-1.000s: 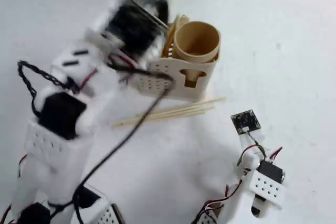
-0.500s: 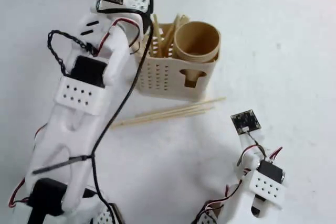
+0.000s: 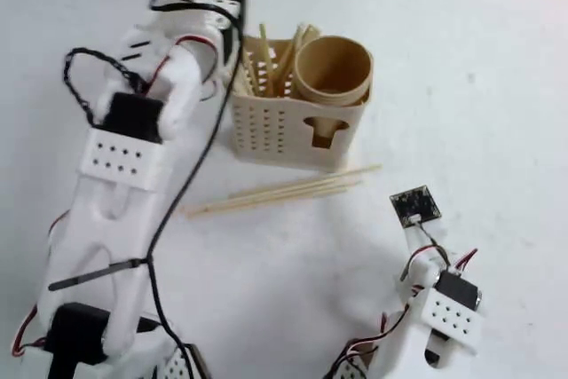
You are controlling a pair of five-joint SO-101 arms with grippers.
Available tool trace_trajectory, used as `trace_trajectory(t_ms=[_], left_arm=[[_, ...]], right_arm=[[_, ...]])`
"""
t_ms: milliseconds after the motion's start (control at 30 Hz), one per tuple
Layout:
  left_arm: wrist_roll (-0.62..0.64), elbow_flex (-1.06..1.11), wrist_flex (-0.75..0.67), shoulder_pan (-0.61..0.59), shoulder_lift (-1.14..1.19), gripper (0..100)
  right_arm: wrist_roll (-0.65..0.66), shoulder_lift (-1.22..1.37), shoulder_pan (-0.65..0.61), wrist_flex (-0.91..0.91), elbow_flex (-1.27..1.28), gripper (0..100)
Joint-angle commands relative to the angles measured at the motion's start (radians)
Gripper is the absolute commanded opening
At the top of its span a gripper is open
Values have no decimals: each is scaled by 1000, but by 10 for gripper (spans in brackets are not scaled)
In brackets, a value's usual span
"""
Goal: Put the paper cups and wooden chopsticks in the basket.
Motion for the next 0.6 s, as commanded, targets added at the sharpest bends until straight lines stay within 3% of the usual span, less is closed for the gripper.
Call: trace_trajectory(t_ms=[0, 200, 433, 567], left_arm=[[77, -14, 55, -162, -139, 122], [193, 106, 160, -381, -28, 124], [186, 265, 150, -394, 334, 128], [103, 169, 153, -403, 486, 222]], right_arm=[[-6, 5, -16, -15, 0, 18], [-6, 5, -16, -15, 0, 18], [-6, 5, -24, -10, -6, 18], [69, 7, -162, 30, -89, 18]])
